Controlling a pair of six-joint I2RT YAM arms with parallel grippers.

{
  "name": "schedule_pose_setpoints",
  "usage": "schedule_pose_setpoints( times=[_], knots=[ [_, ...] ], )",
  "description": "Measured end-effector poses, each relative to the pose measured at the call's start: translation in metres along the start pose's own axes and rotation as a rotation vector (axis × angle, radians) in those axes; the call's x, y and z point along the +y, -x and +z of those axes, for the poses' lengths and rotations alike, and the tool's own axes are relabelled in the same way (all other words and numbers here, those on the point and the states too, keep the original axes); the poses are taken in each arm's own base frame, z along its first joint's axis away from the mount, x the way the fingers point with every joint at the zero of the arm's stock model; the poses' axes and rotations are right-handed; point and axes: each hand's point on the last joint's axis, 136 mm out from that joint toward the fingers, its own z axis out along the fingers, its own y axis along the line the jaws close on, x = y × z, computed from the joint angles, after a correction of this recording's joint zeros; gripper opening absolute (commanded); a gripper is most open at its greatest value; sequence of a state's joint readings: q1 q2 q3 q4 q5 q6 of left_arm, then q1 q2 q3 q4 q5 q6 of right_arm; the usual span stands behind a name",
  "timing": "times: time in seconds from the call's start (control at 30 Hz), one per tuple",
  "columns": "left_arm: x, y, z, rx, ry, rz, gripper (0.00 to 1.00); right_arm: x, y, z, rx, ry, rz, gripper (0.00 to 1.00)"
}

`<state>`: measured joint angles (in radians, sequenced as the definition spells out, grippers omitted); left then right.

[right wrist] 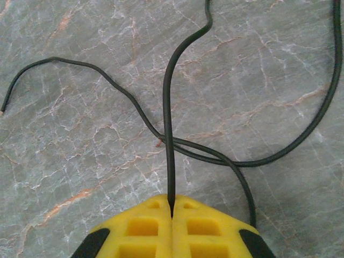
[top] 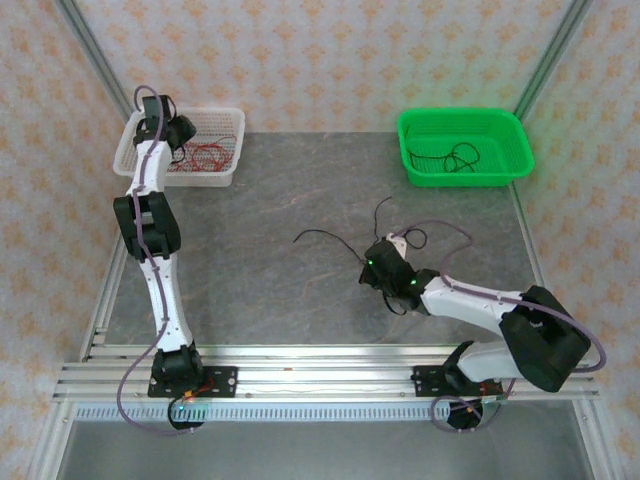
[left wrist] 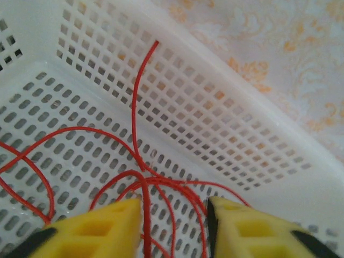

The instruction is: Untangle the cables

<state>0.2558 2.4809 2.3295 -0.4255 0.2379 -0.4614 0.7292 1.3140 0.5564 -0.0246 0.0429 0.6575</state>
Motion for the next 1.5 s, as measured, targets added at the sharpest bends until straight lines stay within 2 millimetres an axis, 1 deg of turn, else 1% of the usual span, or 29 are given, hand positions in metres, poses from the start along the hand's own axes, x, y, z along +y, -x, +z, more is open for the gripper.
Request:
schedule_pose_setpoints(
  times=[0.1, 0.17, 0.3, 0.47, 0.57, 0.63, 0.7, 0.77, 0.87, 0.97, 1.13, 1.2, 1.3, 1.4, 1.47, 1.5],
  knots=[
    [0.002, -0.009, -0.002, 0.032, 0.026, 0.011, 0.59, 0.002, 0.0, 0.0, 0.001, 0.009, 0.0, 0.0],
    [0.001, -0.012, -0.004, 0.048, 0.041, 0.023, 0.62, 0.003, 0.0, 0.0, 0.002, 0.012, -0.003, 0.0],
    [0.004, -0.008, -0.012, 0.05, 0.076, 0.043, 0.63, 0.004, 0.0, 0.0, 0.004, 0.017, -0.005, 0.0],
    [0.013, -0.008, -0.022, 0.059, 0.138, 0.071, 0.64, 0.005, 0.0, 0.0, 0.003, 0.022, -0.008, 0.0],
    [0.017, -0.001, -0.034, 0.046, 0.179, 0.095, 0.64, 0.006, 0.002, -0.002, -0.003, 0.028, -0.014, 0.0],
    [0.017, 0.009, -0.047, 0.025, 0.201, 0.111, 0.64, 0.009, 0.007, -0.006, -0.015, 0.035, -0.017, 0.0],
    [0.012, 0.022, -0.065, -0.008, 0.212, 0.128, 0.64, 0.015, 0.017, -0.011, -0.037, 0.05, -0.016, 0.0],
    [0.006, 0.037, -0.084, -0.044, 0.211, 0.14, 0.64, 0.021, 0.028, -0.019, -0.066, 0.068, -0.014, 0.0],
    [-0.01, 0.058, -0.116, -0.104, 0.187, 0.16, 0.65, 0.029, 0.05, -0.033, -0.123, 0.09, -0.009, 0.0],
    [-0.033, 0.074, -0.148, -0.161, 0.145, 0.189, 0.65, 0.036, 0.073, -0.05, -0.181, 0.106, -0.008, 0.0],
    [-0.079, 0.09, -0.202, -0.246, 0.034, 0.214, 0.68, 0.039, 0.112, -0.078, -0.276, 0.108, -0.007, 0.0],
    [-0.093, 0.094, -0.223, -0.273, -0.018, 0.218, 0.73, 0.038, 0.129, -0.09, -0.314, 0.099, -0.006, 0.0],
    [-0.109, 0.096, -0.259, -0.315, -0.08, 0.223, 0.81, 0.036, 0.159, -0.108, -0.372, 0.087, -0.005, 0.0],
    [-0.123, 0.097, -0.292, -0.357, -0.131, 0.239, 0.9, 0.031, 0.196, -0.131, -0.445, 0.071, 0.0, 0.0],
    [-0.136, 0.098, -0.317, -0.391, -0.17, 0.251, 0.98, 0.026, 0.222, -0.148, -0.499, 0.059, 0.005, 0.0],
    [-0.141, 0.099, -0.326, -0.403, -0.186, 0.255, 0.99, 0.023, 0.233, -0.156, -0.523, 0.049, 0.007, 0.0]
  ],
)
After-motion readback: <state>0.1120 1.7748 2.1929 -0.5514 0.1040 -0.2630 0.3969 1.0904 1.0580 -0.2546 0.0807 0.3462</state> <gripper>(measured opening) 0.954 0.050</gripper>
